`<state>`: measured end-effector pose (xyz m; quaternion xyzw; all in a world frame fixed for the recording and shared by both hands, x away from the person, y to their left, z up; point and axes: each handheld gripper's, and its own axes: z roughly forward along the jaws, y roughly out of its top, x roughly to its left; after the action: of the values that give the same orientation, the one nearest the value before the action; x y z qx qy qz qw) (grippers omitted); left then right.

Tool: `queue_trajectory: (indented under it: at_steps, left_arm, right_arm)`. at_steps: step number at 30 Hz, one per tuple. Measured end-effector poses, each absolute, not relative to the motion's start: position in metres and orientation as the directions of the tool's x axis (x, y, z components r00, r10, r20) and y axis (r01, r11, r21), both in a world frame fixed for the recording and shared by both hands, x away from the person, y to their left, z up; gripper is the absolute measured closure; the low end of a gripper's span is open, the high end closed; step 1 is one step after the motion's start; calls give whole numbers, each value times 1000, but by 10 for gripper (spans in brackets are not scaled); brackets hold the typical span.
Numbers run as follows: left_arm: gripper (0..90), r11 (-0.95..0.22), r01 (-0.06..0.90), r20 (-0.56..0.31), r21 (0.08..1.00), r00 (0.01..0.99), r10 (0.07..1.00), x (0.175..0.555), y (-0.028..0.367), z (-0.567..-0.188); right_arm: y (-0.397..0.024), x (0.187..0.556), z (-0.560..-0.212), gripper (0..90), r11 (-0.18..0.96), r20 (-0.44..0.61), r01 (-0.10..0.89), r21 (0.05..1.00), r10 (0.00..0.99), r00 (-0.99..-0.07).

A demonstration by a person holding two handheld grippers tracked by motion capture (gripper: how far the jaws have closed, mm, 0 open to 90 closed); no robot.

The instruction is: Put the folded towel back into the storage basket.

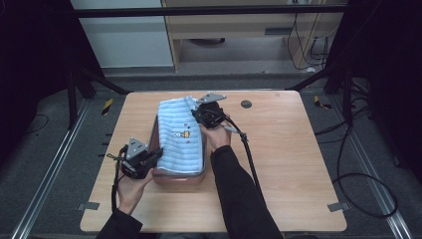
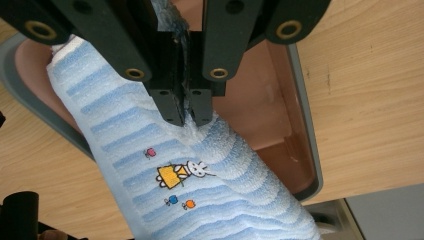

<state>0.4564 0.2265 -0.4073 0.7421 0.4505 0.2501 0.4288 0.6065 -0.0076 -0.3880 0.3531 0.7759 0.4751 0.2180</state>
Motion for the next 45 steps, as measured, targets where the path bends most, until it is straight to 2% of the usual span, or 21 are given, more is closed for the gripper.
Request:
queue_trajectory:
  at_steps: [19,23,31,34,35,36,39,40,41,44,45]
  left_arm:
    - [851,-261,509,14,820,438,899,463,228,-433]
    - [769,-265,537,19,801,420,907,465,228,-436]
    - [723,-241,506,17,828,407,913,461,231,-428]
    - [695,-223,485,7,846,408,913,458,233,-420]
    - [660,-219,478,5,851,410,912,457,234,-418]
    - [660,-215,469,4,857,412,911,456,235,-416]
    - [598,-204,451,-9,869,427,904,454,238,-412]
    - [545,-198,444,-12,874,427,904,454,240,-410]
    - [545,-194,440,-13,877,424,905,453,242,-408]
    - [415,-181,440,-33,879,436,899,454,246,-405]
    - [415,-183,439,-28,880,431,902,454,248,-404]
  right_arm:
    - [-5,609,-424,807,337,8,417,844,770,-638]
    - [-6,610,-428,729,362,-3,431,827,768,-640]
    - [-20,603,-418,635,333,-9,403,852,781,-624]
    - [-31,595,-409,571,310,-17,376,873,791,-612]
    - [-39,590,-404,502,289,-15,365,885,802,-598]
    - [-39,590,-404,502,289,-15,365,885,802,-598]
    - [-54,583,-397,410,267,-12,355,896,813,-582]
    - [-65,577,-394,365,248,-7,347,905,823,-569]
    - [-65,577,-394,365,248,-7,347,905,823,-569]
    - [-92,567,-390,278,218,6,349,911,841,-541]
    - [-92,567,-390,278,218,6,349,911,841,-541]
